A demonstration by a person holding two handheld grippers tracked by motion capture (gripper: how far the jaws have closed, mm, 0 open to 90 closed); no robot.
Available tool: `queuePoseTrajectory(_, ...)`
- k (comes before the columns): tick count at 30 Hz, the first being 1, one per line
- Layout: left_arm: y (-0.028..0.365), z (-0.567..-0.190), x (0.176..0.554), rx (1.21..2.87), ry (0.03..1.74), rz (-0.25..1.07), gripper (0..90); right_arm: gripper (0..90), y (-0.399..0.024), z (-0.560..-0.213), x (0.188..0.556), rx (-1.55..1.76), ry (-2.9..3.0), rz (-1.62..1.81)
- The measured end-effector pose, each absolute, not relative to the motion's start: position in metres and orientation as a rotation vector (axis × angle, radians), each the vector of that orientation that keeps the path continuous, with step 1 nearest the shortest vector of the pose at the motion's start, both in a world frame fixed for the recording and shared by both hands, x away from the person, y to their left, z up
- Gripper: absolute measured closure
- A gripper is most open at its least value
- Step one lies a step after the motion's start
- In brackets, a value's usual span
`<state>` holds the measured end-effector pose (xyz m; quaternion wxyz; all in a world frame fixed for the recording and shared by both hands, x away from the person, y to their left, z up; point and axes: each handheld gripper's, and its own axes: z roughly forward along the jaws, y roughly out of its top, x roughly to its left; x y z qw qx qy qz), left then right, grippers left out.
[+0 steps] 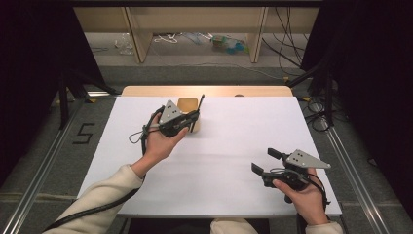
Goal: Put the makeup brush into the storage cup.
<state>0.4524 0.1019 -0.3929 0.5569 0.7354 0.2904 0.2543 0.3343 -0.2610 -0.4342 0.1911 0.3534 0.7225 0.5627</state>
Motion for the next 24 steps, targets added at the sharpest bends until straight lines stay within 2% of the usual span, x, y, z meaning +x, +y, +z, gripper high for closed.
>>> queuePoseTrajectory(24,0.1064,-0.3880,0.4556,1.716,0.695,0.614,84.2,17.0,-0.2613,-0.4341,0.3343,0.991,2.033,1.575)
